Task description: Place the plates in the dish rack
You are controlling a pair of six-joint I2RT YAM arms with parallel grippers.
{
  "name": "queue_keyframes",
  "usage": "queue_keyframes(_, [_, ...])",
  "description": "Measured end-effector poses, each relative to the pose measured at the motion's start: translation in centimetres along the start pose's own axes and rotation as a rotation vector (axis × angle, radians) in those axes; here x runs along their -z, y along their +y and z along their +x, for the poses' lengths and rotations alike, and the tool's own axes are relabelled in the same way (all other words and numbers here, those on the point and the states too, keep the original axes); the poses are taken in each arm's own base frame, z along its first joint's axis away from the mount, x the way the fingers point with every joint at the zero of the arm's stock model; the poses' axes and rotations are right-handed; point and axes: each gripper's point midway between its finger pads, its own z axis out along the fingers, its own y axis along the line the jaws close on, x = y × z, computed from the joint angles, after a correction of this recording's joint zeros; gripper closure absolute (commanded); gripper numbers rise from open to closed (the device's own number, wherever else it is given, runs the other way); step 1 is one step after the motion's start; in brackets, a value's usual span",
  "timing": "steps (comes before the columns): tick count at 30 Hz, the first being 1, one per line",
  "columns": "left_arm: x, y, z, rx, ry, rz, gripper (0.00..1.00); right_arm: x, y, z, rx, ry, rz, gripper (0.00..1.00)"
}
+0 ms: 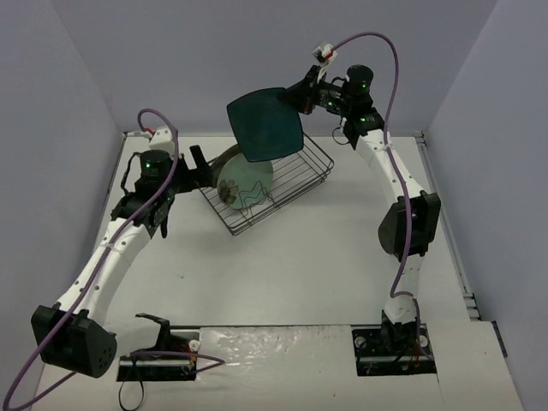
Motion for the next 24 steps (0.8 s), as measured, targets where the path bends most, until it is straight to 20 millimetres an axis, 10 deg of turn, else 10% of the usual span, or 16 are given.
queue_keyframes(10, [-2.6, -7.4, -2.5, 0.024, -0.092, 0.487, 0.03, 0.0, 3.4, -2.9, -0.090, -0.097, -0.161, 1.00])
queue_keyframes(18, [-3.6, -9.6, -4.4, 0.002, -0.123, 0.631, 0.04, 0.4, 5.2, -4.1, -0.103, -0.119, -0.240, 1.00])
queue_keyframes(24, [-3.2, -10.4, -5.9, -0.001, -0.173, 0.693, 0.33, 0.5, 5.6, -3.5, -0.116, -0.099, -0.266, 1.00])
